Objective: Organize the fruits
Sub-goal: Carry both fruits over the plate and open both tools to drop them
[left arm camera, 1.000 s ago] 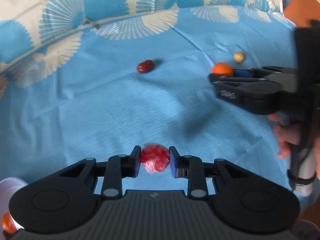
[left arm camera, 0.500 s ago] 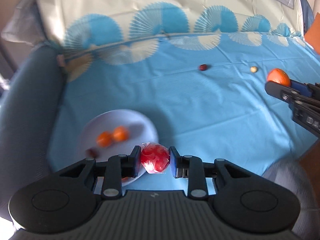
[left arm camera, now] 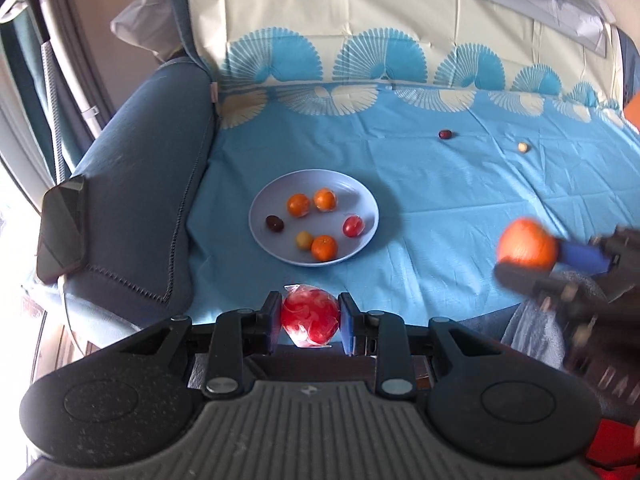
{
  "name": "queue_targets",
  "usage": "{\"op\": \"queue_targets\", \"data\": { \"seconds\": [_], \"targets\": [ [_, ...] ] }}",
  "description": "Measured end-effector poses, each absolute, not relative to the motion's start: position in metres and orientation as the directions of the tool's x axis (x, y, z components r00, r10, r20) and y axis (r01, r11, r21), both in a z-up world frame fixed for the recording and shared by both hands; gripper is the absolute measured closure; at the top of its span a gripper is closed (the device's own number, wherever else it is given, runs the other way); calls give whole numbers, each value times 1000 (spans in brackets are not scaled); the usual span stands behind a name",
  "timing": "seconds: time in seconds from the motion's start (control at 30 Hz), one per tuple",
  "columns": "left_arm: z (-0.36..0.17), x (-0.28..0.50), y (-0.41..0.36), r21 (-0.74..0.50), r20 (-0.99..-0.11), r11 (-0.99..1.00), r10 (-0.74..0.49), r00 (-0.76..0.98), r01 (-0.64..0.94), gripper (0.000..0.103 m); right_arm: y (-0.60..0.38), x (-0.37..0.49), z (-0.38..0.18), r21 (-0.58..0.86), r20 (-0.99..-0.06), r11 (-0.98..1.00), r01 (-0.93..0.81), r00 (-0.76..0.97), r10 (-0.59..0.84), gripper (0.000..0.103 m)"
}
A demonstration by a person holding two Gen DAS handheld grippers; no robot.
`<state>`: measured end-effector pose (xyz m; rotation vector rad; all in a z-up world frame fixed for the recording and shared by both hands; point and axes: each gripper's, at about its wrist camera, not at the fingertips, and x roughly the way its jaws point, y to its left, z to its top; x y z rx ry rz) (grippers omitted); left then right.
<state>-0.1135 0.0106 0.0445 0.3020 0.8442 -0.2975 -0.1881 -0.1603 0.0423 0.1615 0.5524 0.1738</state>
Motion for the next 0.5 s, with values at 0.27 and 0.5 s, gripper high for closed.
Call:
{"op": "queue_targets", "data": {
  "seconds": [0.27, 0.5],
  "targets": [
    [56, -129, 33, 113, -735, 934, -151, 661, 339, 70, -130, -202, 53, 124, -515, 977, -175, 830, 214, 65],
    [54, -132, 36, 112, -743, 934, -148, 653, 340, 70, -126, -208, 57, 110, -510, 979, -170, 836, 202, 65]
  ]
}}
